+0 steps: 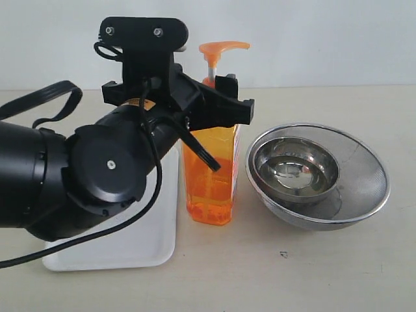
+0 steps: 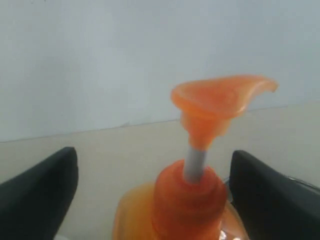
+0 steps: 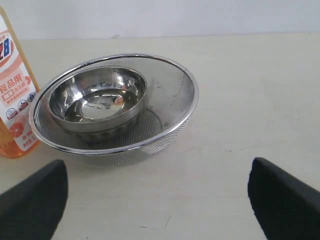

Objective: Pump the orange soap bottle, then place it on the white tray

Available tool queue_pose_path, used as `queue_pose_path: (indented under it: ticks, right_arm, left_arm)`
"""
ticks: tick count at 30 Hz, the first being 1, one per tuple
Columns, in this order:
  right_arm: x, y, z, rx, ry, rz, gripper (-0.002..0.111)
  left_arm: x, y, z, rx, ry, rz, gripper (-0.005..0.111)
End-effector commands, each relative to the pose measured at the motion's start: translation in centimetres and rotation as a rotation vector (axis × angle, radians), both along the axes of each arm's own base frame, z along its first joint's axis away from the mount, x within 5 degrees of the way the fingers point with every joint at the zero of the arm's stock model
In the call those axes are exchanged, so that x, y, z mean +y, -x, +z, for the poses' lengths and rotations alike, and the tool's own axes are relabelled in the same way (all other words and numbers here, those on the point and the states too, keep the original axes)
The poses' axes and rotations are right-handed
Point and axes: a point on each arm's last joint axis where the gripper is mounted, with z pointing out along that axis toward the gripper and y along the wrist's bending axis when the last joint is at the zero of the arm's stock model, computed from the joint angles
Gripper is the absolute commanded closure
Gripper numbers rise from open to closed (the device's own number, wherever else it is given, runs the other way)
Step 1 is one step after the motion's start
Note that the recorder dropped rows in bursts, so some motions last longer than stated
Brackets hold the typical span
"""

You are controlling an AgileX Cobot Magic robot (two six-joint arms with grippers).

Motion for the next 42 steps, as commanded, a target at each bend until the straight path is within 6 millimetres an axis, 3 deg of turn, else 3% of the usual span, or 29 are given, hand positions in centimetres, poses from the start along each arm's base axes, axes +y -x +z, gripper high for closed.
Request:
queue_pose_path:
  ticks: [1,6,19,24,35,42]
  right_arm:
    - [0.0,0.0,0.1,-0.013,0.000,-0.006,0.021]
    - [0.0,0.0,0.1,-0.013,0.000,-0.006,0.021]
    - [0.0,0.0,0.1,-0.013,0.000,-0.006,0.021]
    - [0.0,0.0,0.1,-0.013,0.000,-0.006,0.021]
    - [0.0,0.0,0.1,-0.010,0.000,-0.006,0.021]
    - [0.0,0.0,0.1,-0.010,0.000,-0.006,0.021]
  left_arm:
    - [0.1,1.2,0.5,-0.005,-0.017,-0.042,0.030]
    - [1.2,2.8,0.6,-0.013,0.012,-0.060,0.030]
    - [5.7,7.1,-1.6,0.022,0.079,-0.217,0.030]
    - [6.9,7.9,-2.1,0.028,0.059,-0.220,0.030]
    - [6.9,7.9,-2.0,-0.008,0.022,-0.234,0.030]
    - [6.3,8.5,-2.8,0.131,0.095,-0.304,0.030]
